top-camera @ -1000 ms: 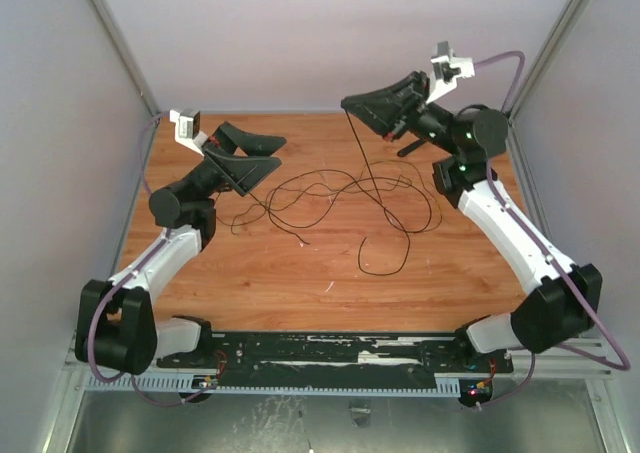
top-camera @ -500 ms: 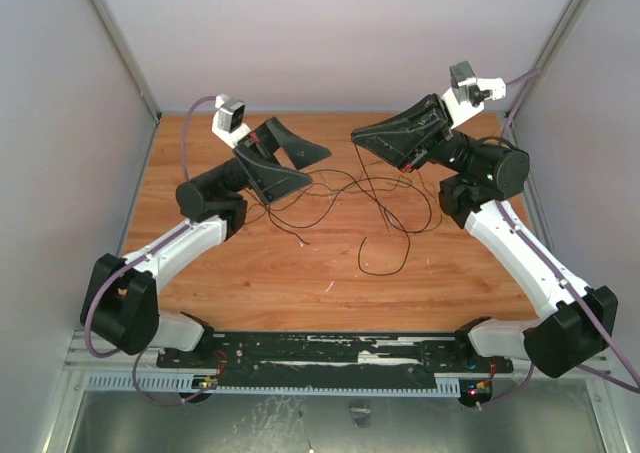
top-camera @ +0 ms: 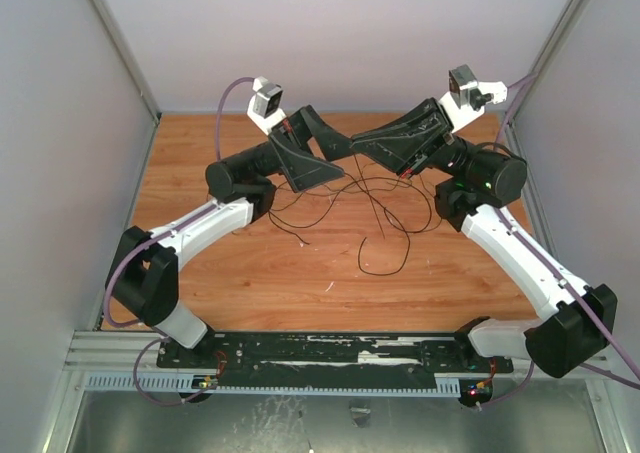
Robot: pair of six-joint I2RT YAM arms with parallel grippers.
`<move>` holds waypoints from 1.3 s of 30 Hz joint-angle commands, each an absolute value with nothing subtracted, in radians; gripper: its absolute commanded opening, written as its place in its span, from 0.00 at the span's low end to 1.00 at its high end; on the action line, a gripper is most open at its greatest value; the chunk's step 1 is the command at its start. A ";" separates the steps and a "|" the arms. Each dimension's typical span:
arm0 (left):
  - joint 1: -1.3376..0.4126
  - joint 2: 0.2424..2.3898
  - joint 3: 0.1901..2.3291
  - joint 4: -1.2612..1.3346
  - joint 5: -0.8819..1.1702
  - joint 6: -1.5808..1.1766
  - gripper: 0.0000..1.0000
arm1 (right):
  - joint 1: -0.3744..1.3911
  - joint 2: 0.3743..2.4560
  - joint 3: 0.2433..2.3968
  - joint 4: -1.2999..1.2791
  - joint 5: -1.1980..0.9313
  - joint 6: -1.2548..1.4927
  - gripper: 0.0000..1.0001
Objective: Zip-tie the wires
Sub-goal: Pick up the ribbon at the center of the board.
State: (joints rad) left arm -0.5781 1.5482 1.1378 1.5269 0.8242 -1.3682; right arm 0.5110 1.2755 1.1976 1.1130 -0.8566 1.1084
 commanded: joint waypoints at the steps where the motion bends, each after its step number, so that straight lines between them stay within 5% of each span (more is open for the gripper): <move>1: -0.618 1.557 1.177 1.860 0.863 -1.374 0.78 | 0.521 1.285 1.198 1.138 -0.834 1.116 0.00; 33: -0.646 1.528 1.125 1.839 0.861 -1.312 0.02 | 0.499 1.315 1.226 1.086 -0.810 1.060 0.00; 39: -0.644 1.517 1.119 1.769 0.859 -1.250 0.00 | 0.476 1.311 1.224 1.061 -0.803 1.048 0.00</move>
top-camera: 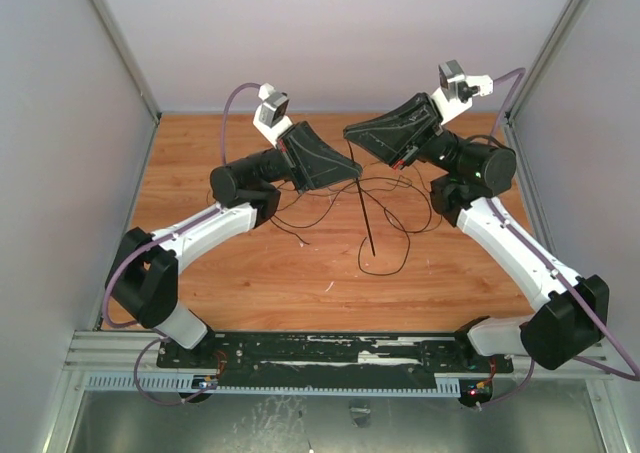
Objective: Zip-tie the wires
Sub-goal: Pick up the ribbon at the center of the board.
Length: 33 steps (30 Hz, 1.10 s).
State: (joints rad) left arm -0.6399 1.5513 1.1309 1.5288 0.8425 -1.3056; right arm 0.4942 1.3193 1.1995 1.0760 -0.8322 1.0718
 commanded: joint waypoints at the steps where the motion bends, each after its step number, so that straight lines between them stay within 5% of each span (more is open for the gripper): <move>1: -0.640 1.516 1.120 1.761 0.857 -1.245 0.00 | 0.474 1.312 1.224 1.057 -0.800 1.046 0.00; 10: -0.603 1.524 1.124 1.742 0.842 -1.262 0.00 | 0.455 1.309 1.222 1.046 -0.792 1.036 0.04; 18: -0.577 1.495 1.082 1.624 0.835 -1.164 0.00 | 0.424 1.268 1.234 0.923 -0.753 0.943 0.27; 22: -0.574 1.449 1.066 1.443 0.820 -1.014 0.00 | 0.417 1.227 1.247 0.804 -0.709 0.834 0.43; 33: -0.552 1.373 1.190 0.554 0.471 -0.443 0.00 | 0.402 1.064 1.209 0.358 -0.371 0.442 0.54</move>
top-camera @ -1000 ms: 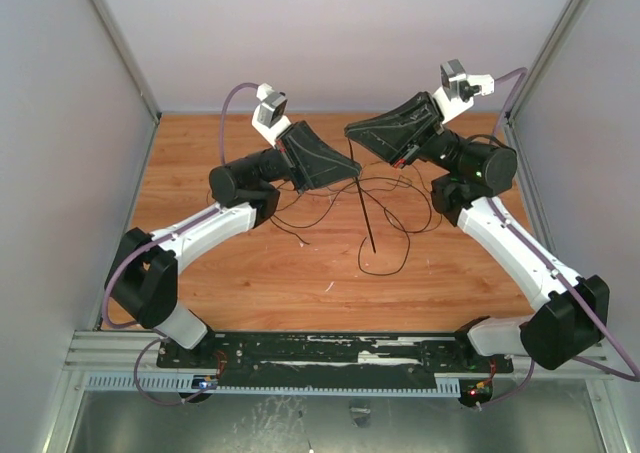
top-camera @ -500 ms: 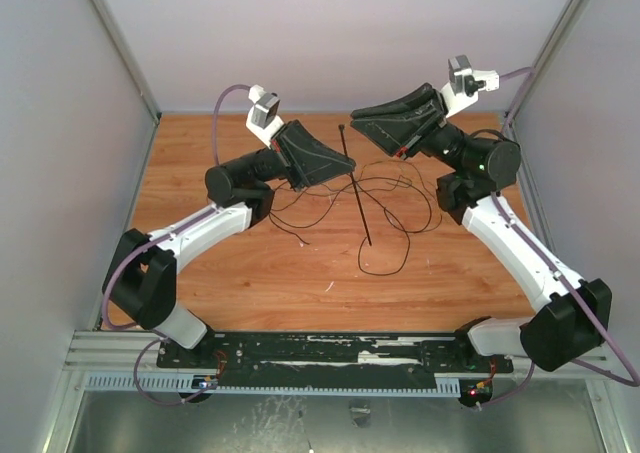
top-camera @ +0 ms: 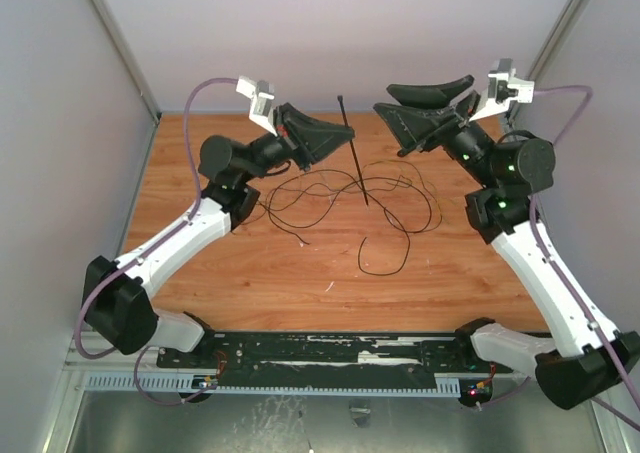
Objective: Zip-tie the wires
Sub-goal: Pick up the ribbon at the center of the board, then tie the cable at the center of the board.
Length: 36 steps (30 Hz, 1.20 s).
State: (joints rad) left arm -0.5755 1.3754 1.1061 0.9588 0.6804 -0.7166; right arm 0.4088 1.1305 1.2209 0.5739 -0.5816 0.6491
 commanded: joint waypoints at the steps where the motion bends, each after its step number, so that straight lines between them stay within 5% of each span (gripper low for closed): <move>1: -0.537 1.384 1.204 0.523 0.433 -0.430 0.00 | 0.402 1.046 1.193 0.325 -0.322 0.411 0.54; 10: -0.371 1.636 1.369 0.424 0.351 -0.356 0.00 | 0.400 0.945 1.076 0.187 -0.109 0.259 0.55; 22: -0.266 2.056 1.688 0.388 0.409 -0.252 0.00 | 0.400 0.903 0.943 0.197 -0.064 0.165 0.57; 36: -0.221 2.312 1.819 0.487 0.463 -0.214 0.00 | 0.400 0.898 0.901 0.222 -0.088 0.139 0.60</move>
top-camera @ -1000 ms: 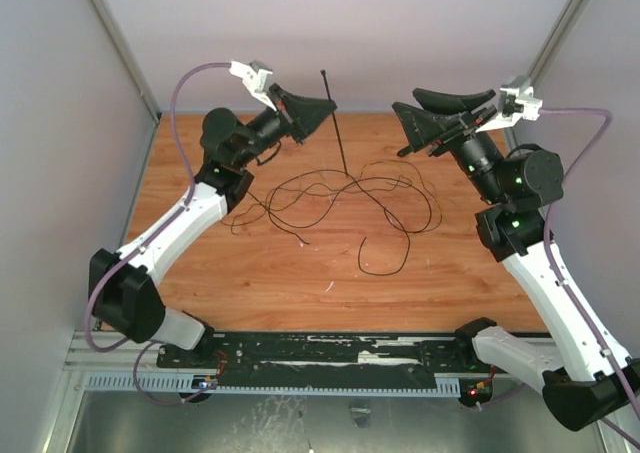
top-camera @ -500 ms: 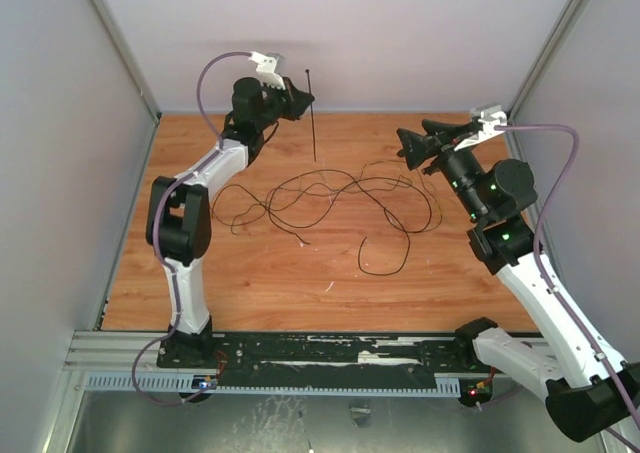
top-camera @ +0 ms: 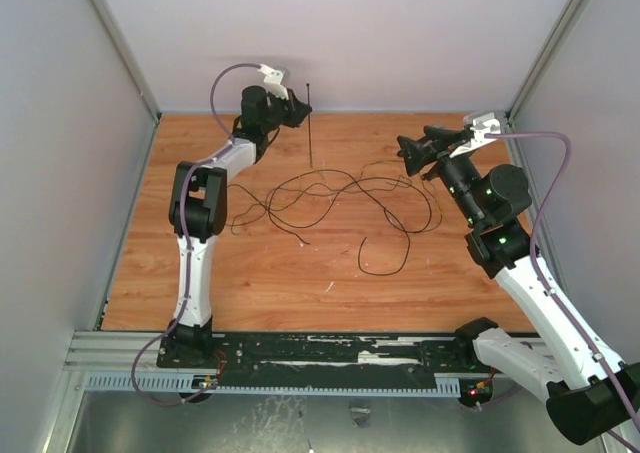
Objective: Zip-tie the wires
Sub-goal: Tie the cable at the center of the board.
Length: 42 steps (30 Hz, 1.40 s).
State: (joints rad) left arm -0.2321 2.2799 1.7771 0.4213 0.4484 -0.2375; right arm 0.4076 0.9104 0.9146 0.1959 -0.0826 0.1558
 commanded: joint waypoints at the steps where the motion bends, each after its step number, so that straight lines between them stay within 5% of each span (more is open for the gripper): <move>1: -0.219 2.320 1.824 0.489 0.464 -0.219 0.00 | 0.400 0.896 0.900 0.220 -0.086 0.138 0.60; 27: -0.252 2.215 1.523 0.619 0.652 -0.251 0.00 | 0.400 0.957 0.808 0.204 -0.195 0.154 0.64; 42: -0.291 2.194 1.449 0.616 0.674 -0.229 0.00 | 0.409 1.164 0.734 0.042 -0.248 0.495 0.74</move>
State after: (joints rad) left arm -0.2783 2.2429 1.4750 0.5941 0.6636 -0.2474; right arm 0.4080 1.0897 0.7414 0.0940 -0.2508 0.3706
